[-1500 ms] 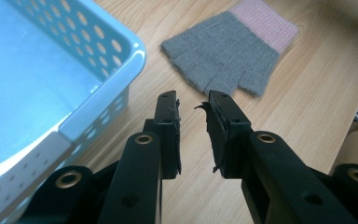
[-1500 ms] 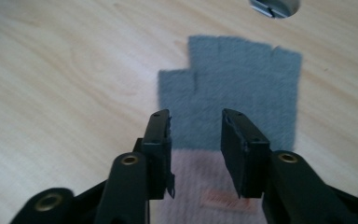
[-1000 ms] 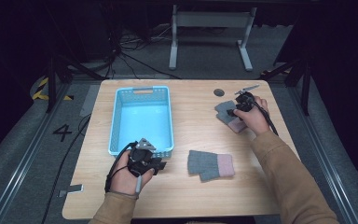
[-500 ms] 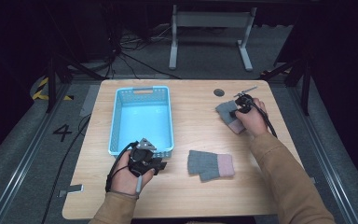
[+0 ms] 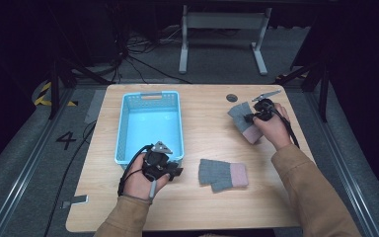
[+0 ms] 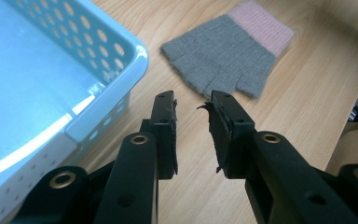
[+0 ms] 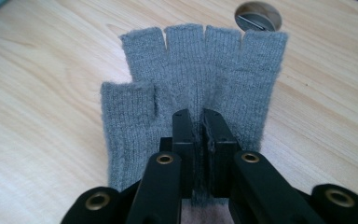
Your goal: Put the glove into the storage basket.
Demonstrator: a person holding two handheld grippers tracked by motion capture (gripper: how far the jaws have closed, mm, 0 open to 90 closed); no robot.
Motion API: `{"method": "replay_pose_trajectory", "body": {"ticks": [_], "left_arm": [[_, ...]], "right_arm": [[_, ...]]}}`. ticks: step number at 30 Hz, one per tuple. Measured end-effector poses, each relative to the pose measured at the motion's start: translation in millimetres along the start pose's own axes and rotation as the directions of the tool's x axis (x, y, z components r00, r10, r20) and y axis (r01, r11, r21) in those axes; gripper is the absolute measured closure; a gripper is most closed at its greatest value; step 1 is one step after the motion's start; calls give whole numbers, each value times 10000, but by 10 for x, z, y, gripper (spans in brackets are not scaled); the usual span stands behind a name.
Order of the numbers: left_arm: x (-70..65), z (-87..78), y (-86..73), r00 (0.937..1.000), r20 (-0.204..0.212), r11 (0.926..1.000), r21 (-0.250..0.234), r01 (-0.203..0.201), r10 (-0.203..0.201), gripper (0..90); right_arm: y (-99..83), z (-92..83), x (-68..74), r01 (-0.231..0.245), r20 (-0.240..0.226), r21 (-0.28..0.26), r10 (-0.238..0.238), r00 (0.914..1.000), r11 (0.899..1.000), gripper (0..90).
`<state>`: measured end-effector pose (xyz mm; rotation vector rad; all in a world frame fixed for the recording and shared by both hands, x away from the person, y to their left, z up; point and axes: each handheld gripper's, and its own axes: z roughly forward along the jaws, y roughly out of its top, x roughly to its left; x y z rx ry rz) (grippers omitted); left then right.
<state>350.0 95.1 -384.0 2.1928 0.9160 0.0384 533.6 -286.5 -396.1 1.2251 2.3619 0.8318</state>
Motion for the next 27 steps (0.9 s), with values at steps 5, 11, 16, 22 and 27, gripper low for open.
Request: {"method": "replay_pose_trajectory", "body": {"ticks": [5, 11, 16, 22, 27], "left_arm": [[-16, 28, 57, 9997, 176, 9999, 57, -147, 146, 715], [-23, 52, 108, 9992, 328, 9996, 139, -239, 234, 709], [-12, 32, 123, 9990, 377, 9996, 151, -239, 233, 702], [-20, 17, 112, 9990, 406, 9996, 215, -172, 164, 696], [-22, 6, 102, 9992, 385, 9996, 225, -152, 143, 692]], "right_arm": [[8, -153, 80, 188, -244, -243, -194, 9995, 9995, 855], [22, -369, 212, 489, -627, -709, -533, 9966, 9963, 854], [0, -492, 313, 735, -1090, -746, -814, 9907, 9945, 853], [-48, -651, 469, 1179, -1690, -932, -1324, 9767, 9886, 853], [-97, -762, 629, 1619, -2288, -1163, -1850, 9557, 9799, 852]]}}
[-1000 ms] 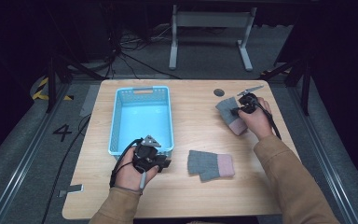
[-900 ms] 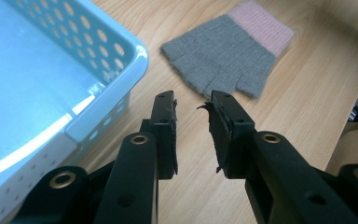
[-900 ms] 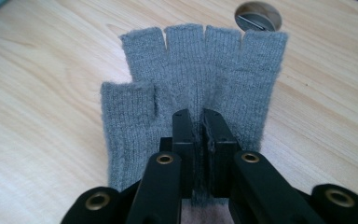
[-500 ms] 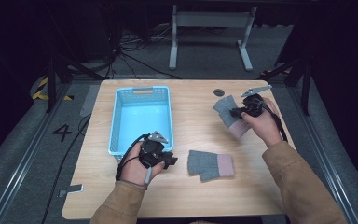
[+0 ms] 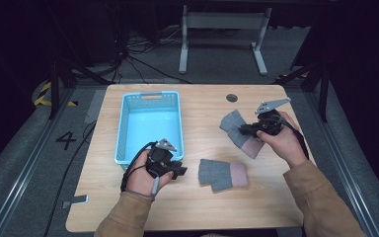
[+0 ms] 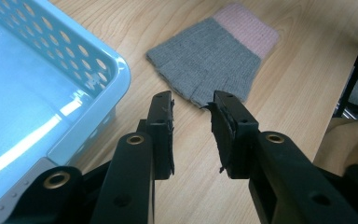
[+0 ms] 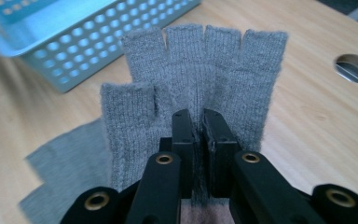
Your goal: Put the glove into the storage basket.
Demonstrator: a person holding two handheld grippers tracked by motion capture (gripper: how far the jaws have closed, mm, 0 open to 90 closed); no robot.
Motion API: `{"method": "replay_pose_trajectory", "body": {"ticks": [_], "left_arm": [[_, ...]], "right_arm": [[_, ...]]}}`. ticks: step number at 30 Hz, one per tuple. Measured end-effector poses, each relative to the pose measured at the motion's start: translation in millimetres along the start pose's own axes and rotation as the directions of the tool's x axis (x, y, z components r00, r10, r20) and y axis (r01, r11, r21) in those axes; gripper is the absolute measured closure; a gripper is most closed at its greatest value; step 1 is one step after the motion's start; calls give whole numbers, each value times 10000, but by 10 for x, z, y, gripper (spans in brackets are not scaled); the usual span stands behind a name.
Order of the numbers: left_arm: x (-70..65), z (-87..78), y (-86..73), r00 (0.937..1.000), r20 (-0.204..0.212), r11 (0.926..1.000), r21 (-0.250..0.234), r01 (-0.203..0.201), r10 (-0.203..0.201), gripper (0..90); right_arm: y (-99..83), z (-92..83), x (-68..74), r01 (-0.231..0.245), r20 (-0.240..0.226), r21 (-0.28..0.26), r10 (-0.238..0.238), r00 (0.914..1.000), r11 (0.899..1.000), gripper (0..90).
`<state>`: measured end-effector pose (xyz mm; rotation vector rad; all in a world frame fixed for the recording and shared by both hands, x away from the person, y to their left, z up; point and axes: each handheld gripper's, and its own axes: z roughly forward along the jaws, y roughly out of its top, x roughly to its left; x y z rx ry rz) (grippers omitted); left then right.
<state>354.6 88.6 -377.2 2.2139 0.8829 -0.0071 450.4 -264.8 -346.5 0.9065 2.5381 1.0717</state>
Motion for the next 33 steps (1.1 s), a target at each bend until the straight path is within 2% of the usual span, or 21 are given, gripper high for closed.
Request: {"method": "replay_pose_trajectory", "body": {"ticks": [3, 10, 11, 18, 23, 33], "left_arm": [[-3, -4, -4, 10000, -22, 10000, -2, -3, 3, 689], [-13, 4, -4, 10000, -12, 10000, 25, -23, 23, 687], [-15, 0, -3, 10000, -13, 10000, -27, -22, 22, 677], [-15, -1, -6, 10000, 18, 10000, -11, -55, 55, 672], [-17, -4, -6, 9999, 53, 9999, 9, -107, 107, 668], [-26, 10, -4, 9999, 64, 9999, 26, -145, 144, 658]], "right_arm": [[-39, -7, 167, 471, -278, 238, -465, 9985, 9986, 852], [-88, -41, 359, 770, -816, 52, -764, 9937, 9970, 850], [-108, -37, 400, 909, -850, 152, -892, 9924, 9957, 849], [-120, -5, 470, 1127, -1026, 409, -1080, 9888, 9928, 848], [-140, 69, 535, 1376, -1465, 645, -1270, 9810, 9884, 847], [-177, 184, 608, 1723, -1869, 1107, -1497, 9709, 9788, 844]]}}
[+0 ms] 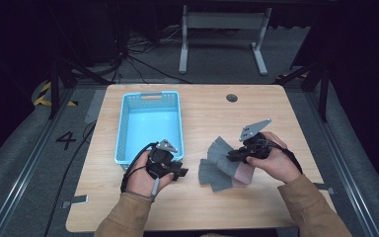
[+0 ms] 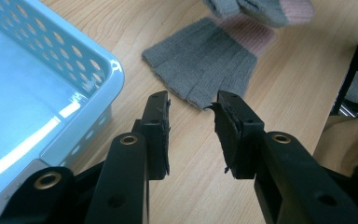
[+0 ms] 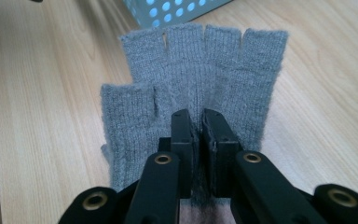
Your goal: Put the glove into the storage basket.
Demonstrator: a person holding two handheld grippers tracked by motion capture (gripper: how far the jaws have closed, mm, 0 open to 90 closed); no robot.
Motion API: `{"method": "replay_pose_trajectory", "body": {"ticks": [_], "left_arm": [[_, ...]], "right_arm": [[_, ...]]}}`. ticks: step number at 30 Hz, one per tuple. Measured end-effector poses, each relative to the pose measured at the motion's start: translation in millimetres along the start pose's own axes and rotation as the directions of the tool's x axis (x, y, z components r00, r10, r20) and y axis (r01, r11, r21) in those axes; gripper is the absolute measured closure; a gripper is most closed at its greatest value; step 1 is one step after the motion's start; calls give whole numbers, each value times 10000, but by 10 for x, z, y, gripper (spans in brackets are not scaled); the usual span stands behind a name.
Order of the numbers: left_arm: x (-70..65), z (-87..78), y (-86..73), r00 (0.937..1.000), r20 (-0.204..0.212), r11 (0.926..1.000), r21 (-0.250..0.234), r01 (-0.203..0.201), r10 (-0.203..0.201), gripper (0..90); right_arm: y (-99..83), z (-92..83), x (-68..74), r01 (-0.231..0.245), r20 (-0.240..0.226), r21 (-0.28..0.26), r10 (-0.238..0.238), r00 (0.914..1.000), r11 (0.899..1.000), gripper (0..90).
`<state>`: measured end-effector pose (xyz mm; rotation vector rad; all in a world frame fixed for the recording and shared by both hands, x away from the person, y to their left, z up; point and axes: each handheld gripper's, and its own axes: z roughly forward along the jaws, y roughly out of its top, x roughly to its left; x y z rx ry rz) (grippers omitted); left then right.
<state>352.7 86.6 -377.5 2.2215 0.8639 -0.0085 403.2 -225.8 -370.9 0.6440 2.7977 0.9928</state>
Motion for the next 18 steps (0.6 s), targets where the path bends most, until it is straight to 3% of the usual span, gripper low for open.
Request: {"method": "replay_pose_trajectory", "body": {"ticks": [12, 18], "left_arm": [[-26, 60, 16, 9999, 84, 9998, 153, -144, 142, 638], [-29, 128, 6, 9990, 1, 9989, -112, -455, 455, 615]], "right_arm": [[-30, 207, 62, 306, -342, 625, -285, 9990, 9976, 843], [-43, 283, 89, 421, -466, 955, -378, 9982, 9945, 842]]}}
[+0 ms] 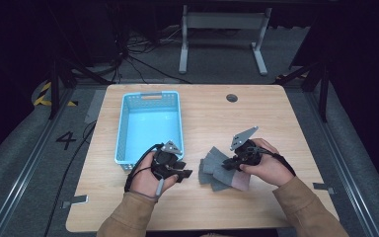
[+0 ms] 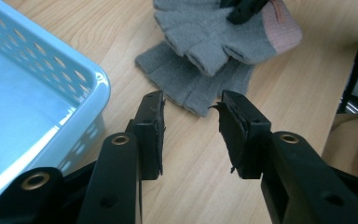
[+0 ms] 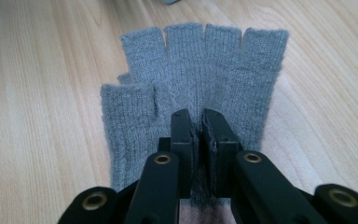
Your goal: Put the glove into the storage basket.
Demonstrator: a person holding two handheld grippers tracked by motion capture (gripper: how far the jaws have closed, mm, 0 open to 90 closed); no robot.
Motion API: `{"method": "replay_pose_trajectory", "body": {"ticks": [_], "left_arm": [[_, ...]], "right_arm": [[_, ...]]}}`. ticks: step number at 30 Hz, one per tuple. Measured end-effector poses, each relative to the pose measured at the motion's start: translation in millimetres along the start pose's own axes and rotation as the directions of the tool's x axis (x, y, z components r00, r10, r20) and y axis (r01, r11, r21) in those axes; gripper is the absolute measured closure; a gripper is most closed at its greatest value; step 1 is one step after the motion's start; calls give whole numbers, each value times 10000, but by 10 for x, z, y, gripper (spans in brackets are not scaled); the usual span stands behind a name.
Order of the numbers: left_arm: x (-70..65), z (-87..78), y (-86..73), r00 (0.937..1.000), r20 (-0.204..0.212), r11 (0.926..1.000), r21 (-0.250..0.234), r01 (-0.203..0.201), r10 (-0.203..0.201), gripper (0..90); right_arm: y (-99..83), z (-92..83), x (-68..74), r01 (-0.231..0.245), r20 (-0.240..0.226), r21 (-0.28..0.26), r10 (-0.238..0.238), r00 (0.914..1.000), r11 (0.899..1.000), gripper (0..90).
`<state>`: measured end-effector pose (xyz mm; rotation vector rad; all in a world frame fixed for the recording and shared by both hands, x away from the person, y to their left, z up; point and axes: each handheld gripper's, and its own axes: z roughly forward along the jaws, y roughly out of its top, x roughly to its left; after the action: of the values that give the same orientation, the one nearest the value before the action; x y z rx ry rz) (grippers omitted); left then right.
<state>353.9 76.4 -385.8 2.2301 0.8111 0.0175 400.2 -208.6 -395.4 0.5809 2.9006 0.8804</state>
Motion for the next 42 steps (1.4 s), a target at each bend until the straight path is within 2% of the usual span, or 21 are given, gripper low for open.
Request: {"method": "replay_pose_trajectory", "body": {"ticks": [3, 9, 11, 12, 14, 17, 19, 21, 25, 26, 33, 34, 37, 38, 42], "left_arm": [[6, 26, -7, 10000, 27, 10000, -19, -76, 76, 595], [1, 100, -11, 9998, 148, 9994, 330, -117, 112, 562], [-5, 125, -8, 9996, 212, 9989, 433, -190, 180, 560], [-10, 151, -6, 9992, 246, 9981, 534, -316, 303, 556], [-12, 163, -5, 9990, 284, 9977, 582, -352, 336, 554], [-28, 210, 4, 9982, 379, 9952, 850, -486, 455, 556], [-48, 238, 18, 9973, 631, 9895, 1366, -468, 385, 620], [-75, 281, 32, 9957, 837, 9865, 1551, -530, 403, 644], [-98, 344, 67, 9946, 866, 9839, 1644, -701, 564, 648], [-97, 368, 76, 9938, 925, 9826, 1693, -767, 616, 655], [-89, 435, 94, 9934, 983, 9791, 1882, -771, 594, 683], [-81, 450, 101, 9928, 1074, 9768, 2009, -745, 536, 694], [-78, 469, 104, 9924, 1121, 9760, 2054, -724, 500, 700], [-73, 484, 107, 9924, 1123, 9746, 2113, -740, 510, 702], [-78, 524, 111, 9924, 1129, 9728, 2195, -737, 497, 703]], "right_arm": [[-5, 33, 19, 62, -99, 152, -61, 9999, 9999, 843], [-23, 115, 26, 149, -217, 402, -140, 9997, 9991, 832], [-36, 142, 32, 94, -222, 442, -85, 9997, 9990, 802], [-50, 158, 31, 72, -127, 276, -68, 9999, 9996, 734], [-58, 153, 27, 24, -85, 160, -22, 10000, 9999, 708], [-95, 89, 29, -89, 113, -153, 91, 9999, 9998, 625], [-130, 30, 24, -167, 195, -260, 172, 9997, 9995, 614], [-182, -47, 15, -363, 360, -272, 372, 9987, 9990, 608], [-306, -184, -31, -646, 546, -194, 655, 9964, 9977, 610], [-365, -247, -56, -767, 733, -184, 778, 9943, 9969, 618], [-512, -401, -107, -1199, 751, -116, 1204, 9899, 9927, 637], [-562, -430, -125, -1260, 735, 2, 1257, 9893, 9920, 648], [-607, -455, -143, -1328, 798, 150, 1312, 9881, 9910, 650], [-644, -472, -155, -1490, 819, 361, 1457, 9859, 9882, 650], [-710, -465, -175, -1634, 770, 701, 1580, 9844, 9841, 650]]}}
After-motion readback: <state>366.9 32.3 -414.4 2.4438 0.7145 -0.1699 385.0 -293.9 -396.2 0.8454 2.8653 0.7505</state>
